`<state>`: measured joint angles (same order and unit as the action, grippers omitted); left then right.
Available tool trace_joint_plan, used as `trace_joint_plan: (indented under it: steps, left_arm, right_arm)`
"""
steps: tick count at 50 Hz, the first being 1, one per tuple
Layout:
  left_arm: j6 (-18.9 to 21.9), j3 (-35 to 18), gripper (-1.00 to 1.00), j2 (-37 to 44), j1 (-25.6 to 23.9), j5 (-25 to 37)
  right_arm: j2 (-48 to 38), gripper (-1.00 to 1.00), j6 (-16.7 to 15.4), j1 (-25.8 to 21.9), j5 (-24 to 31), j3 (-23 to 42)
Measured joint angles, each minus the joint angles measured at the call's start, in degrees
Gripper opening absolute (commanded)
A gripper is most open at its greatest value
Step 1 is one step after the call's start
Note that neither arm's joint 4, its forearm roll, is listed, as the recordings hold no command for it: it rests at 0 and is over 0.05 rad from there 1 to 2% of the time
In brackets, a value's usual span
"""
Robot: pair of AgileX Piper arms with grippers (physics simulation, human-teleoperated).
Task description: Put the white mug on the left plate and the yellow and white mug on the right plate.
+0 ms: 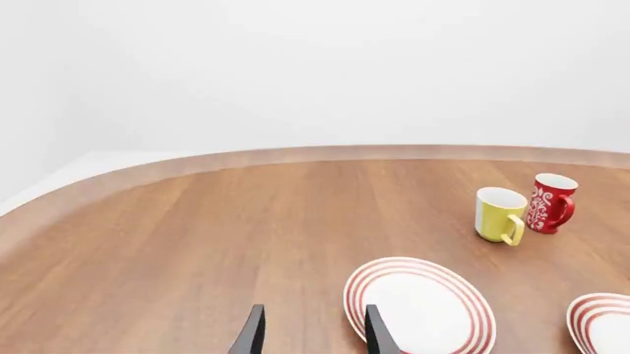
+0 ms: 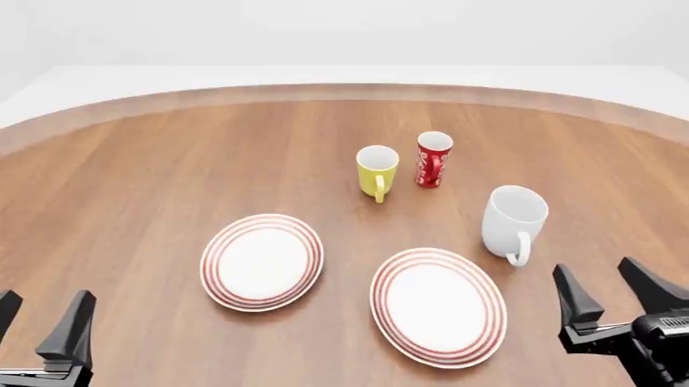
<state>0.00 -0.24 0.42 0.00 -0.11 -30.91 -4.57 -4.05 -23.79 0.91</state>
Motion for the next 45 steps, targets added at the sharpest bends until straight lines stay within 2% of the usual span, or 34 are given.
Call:
trace_joint_plan:
  steps: [33, 45]
  left_arm:
    - [0.0, 0.0, 1.0, 0.0, 0.0, 0.0]
    - [0.0, 0.0, 1.0, 0.0, 0.0, 0.0]
  right_arm:
    - [-30.28, 1.0, 1.96, 0.35, -23.6, 2.1]
    - [-38.89, 1.0, 2.36, 1.12, -29.49, 3.6]
